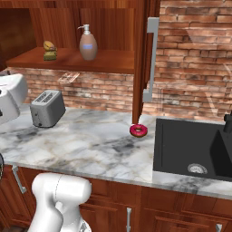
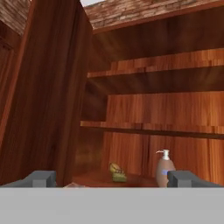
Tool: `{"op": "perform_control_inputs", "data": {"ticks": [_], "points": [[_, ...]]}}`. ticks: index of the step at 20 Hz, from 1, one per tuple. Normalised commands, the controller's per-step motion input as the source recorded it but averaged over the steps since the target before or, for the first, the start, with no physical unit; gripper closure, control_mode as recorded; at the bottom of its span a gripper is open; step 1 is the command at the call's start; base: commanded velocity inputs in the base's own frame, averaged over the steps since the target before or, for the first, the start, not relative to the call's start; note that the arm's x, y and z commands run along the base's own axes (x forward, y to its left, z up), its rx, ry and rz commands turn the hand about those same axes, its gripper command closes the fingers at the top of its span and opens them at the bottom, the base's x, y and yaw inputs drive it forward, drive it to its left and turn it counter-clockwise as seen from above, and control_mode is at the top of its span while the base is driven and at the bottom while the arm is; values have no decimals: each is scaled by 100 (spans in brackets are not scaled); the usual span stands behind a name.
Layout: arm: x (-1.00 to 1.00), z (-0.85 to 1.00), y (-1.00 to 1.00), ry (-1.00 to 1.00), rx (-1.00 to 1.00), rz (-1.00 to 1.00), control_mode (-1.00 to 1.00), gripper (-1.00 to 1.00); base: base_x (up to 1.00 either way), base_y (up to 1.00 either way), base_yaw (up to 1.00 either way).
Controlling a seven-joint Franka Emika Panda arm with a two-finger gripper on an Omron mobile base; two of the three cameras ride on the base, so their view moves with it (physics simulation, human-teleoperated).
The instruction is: Pick the sponge and soap dispenser from the cabinet and place them on the counter.
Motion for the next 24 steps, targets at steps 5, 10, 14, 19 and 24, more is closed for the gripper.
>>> {"op": "perform_control_inputs", "data": {"ticks": [5,10,14,19,24], "points": [[18,1,-13,-2,8,0,-100,-100,0,0,0],[19,9,-28,0,9,0,-100,-100,0,0,0],[33,0,-23,0,8,0,-100,-100,0,0,0],[38,0,-23,1,6,0,-100,-100,0,0,0],[50,0,-4,1,3,0,-100,-100,0,0,0]]}}
